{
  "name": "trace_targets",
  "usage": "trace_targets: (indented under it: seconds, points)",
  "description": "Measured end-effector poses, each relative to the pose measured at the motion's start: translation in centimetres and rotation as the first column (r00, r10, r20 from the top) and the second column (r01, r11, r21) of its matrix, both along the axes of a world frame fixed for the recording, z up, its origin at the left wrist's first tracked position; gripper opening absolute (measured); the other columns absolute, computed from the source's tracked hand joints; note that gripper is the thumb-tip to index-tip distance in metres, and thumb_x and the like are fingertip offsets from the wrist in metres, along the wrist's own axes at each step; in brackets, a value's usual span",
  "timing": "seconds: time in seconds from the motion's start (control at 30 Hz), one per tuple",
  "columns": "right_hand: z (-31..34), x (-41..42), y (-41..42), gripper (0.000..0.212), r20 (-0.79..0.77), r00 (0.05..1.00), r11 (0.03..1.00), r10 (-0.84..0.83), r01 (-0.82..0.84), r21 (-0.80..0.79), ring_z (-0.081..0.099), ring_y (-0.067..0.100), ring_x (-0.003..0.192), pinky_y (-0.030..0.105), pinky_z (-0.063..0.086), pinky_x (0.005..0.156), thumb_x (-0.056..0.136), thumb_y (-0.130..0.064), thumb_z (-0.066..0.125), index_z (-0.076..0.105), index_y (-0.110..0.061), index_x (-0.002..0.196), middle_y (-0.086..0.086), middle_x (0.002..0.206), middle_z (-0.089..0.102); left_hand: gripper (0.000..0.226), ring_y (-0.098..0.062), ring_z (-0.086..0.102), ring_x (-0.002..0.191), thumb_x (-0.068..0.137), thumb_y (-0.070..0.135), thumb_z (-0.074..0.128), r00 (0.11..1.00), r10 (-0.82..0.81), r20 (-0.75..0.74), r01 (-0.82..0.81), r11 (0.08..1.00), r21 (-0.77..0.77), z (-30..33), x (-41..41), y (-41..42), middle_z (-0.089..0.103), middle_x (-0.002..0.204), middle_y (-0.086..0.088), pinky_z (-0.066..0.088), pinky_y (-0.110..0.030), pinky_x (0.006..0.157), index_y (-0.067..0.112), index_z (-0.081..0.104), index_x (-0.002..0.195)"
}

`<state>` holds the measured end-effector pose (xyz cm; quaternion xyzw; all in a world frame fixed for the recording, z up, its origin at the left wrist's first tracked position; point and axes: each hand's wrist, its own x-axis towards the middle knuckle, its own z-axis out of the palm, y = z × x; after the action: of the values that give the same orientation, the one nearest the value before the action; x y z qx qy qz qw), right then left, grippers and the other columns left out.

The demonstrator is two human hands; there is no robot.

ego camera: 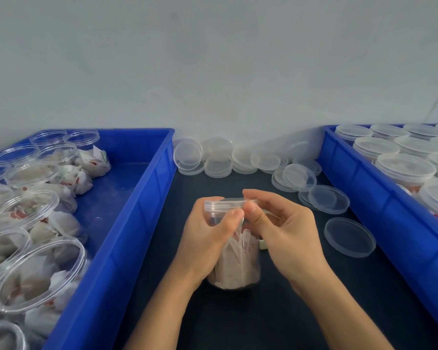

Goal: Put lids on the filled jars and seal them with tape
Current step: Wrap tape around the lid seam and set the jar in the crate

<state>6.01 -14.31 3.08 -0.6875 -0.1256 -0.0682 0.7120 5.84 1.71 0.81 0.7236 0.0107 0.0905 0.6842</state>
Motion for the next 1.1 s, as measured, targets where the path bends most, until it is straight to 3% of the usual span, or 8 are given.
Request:
trace_targets:
  seconds: [0.23,0.37,0.53,0.67,0.83,0.9,1.0,1.1]
  points:
    - [0.0,-0.2,-0.3,0.025,-0.013,0.999,0.999,0.042,-0.042,0.027,0.078,0.014,0.098,0.028,0.063,0.085,0.096,-0.033,0.074,0.077,-0.032,0.121,-0.006,0.104,0.081,0.062,-0.008,0.076,0.103,0.069,0.071,0.069,1.0,-0.017,0.01,0.016,0.999,0.051,0.3,-0.3,0.2,0.078,0.109,0.012,0.061,-0.031,0.086,0.036,0.069,0.12]
    - [-0.2,-0.2,-0.1,0.024,0.021,1.0,0.999,-0.008,0.009,-0.036,0.078,0.01,0.096,0.027,0.063,0.083,0.094,-0.027,0.079,0.078,-0.037,0.116,-0.012,0.101,0.08,0.075,-0.012,0.074,0.112,0.072,0.067,0.071,0.997,-0.071,-0.015,0.071,0.997,0.004,0.5,-0.4,0.2,0.077,0.119,0.006,0.06,-0.04,0.099,0.026,0.063,0.134]
    - [-0.2,-0.1,-0.1,0.022,0.029,0.999,0.999,-0.037,0.038,-0.031,0.079,0.011,0.091,0.025,0.063,0.079,0.093,-0.023,0.08,0.079,-0.036,0.11,-0.011,0.098,0.081,0.075,-0.015,0.074,0.114,0.073,0.062,0.074,0.996,-0.092,-0.02,0.092,0.996,0.014,0.6,-0.6,0.3,0.077,0.12,0.003,0.058,-0.048,0.103,0.023,0.062,0.136]
    - [-0.2,-0.3,-0.3,0.02,0.02,0.999,0.999,-0.03,0.031,-0.031,0.079,0.013,0.091,0.027,0.063,0.077,0.094,-0.021,0.079,0.08,-0.035,0.109,-0.009,0.099,0.081,0.069,-0.016,0.075,0.112,0.075,0.061,0.072,0.994,-0.109,0.003,0.109,0.994,0.033,0.4,-0.5,0.3,0.077,0.119,0.003,0.06,-0.043,0.098,0.023,0.065,0.133]
    - [0.9,-0.6,-1.0,0.012,0.015,1.0,0.998,0.011,-0.01,-0.058,0.077,0.017,0.101,0.041,0.065,0.085,0.1,-0.027,0.073,0.077,-0.035,0.108,-0.006,0.109,0.078,0.074,-0.008,0.072,0.114,0.072,0.066,0.076,0.988,-0.145,0.05,0.143,0.989,0.035,0.4,-0.7,-0.3,0.075,0.123,0.01,0.061,-0.025,0.089,0.031,0.062,0.135]
    - [1.2,-0.7,-1.2,0.01,0.009,1.0,0.995,-0.021,0.022,-0.096,0.076,0.018,0.099,0.045,0.064,0.085,0.097,-0.029,0.076,0.076,-0.034,0.105,-0.004,0.109,0.077,0.075,-0.013,0.072,0.117,0.073,0.063,0.076,0.987,-0.149,0.057,0.149,0.989,0.004,0.4,-0.8,-0.4,0.074,0.127,0.005,0.06,-0.034,0.093,0.028,0.06,0.138]
    - [1.9,-1.0,-1.6,0.01,-0.008,0.999,0.989,-0.043,0.041,-0.14,0.076,0.013,0.092,0.039,0.065,0.079,0.096,-0.028,0.078,0.075,-0.031,0.106,-0.004,0.104,0.077,0.068,-0.023,0.071,0.122,0.08,0.054,0.074,0.986,-0.148,0.082,0.152,0.988,-0.034,0.5,-0.7,-0.8,0.073,0.131,-0.006,0.054,-0.049,0.102,0.021,0.061,0.138]
    - [2.9,-1.4,-2.4,0.011,-0.018,0.999,0.983,-0.029,0.025,-0.181,0.074,0.007,0.092,0.024,0.062,0.073,0.098,-0.026,0.076,0.073,-0.026,0.109,-0.005,0.109,0.073,0.053,-0.021,0.073,0.118,0.09,0.049,0.078,0.986,-0.131,0.107,0.133,0.991,-0.016,0.6,-0.4,-1.5,0.075,0.127,-0.003,0.055,-0.049,0.099,0.022,0.066,0.134]
